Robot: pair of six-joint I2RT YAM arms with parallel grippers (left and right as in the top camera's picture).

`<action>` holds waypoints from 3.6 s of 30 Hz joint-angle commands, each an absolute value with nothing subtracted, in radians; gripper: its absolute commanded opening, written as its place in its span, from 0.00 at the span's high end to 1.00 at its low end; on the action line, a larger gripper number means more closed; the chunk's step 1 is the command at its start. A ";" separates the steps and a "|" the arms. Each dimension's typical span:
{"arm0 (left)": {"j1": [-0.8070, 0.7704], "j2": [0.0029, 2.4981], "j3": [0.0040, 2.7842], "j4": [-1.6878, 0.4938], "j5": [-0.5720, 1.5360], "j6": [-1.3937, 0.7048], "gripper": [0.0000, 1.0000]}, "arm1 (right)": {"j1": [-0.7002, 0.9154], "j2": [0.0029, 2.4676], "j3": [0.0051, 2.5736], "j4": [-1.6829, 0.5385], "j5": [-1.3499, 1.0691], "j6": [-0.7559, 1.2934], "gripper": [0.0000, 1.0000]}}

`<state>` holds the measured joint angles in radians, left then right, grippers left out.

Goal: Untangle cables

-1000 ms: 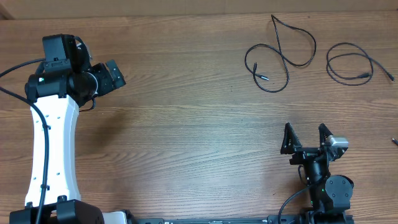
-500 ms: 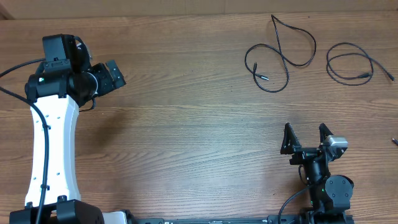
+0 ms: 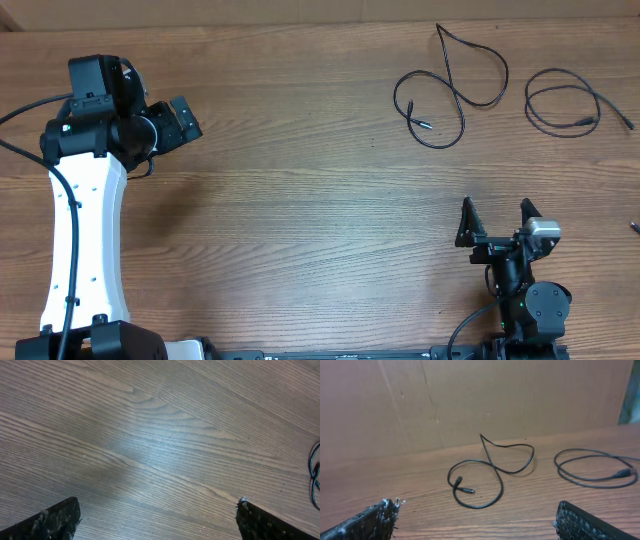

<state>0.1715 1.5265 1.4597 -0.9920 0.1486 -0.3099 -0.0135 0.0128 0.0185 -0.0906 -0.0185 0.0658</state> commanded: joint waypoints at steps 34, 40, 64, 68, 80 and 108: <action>0.170 1.530 1.473 -0.905 0.149 -0.321 0.00 | -0.017 0.002 0.008 -0.084 -0.012 -0.024 0.00; 0.169 1.529 1.473 -0.832 0.202 -0.291 0.00 | -0.017 0.002 0.008 -0.084 -0.012 -0.024 0.00; 0.163 1.092 1.291 -0.833 0.332 0.004 0.00 | -0.017 0.002 0.007 -0.084 -0.012 -0.024 0.00; 0.163 1.016 1.237 -0.879 0.295 0.004 0.00 | -0.017 0.002 0.008 -0.084 -0.012 -0.024 0.00; 0.163 1.068 1.232 -0.916 0.333 -0.049 0.01 | -0.017 0.002 0.008 -0.084 -0.012 -0.024 0.00; 0.163 1.084 1.232 -0.916 0.333 -0.049 0.00 | -0.017 0.002 0.008 -0.084 -0.012 -0.024 0.00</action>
<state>0.1696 1.1004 1.2419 -0.9173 0.3191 -0.0303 -0.0132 0.0128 0.0185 -0.0895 -0.0185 -0.0196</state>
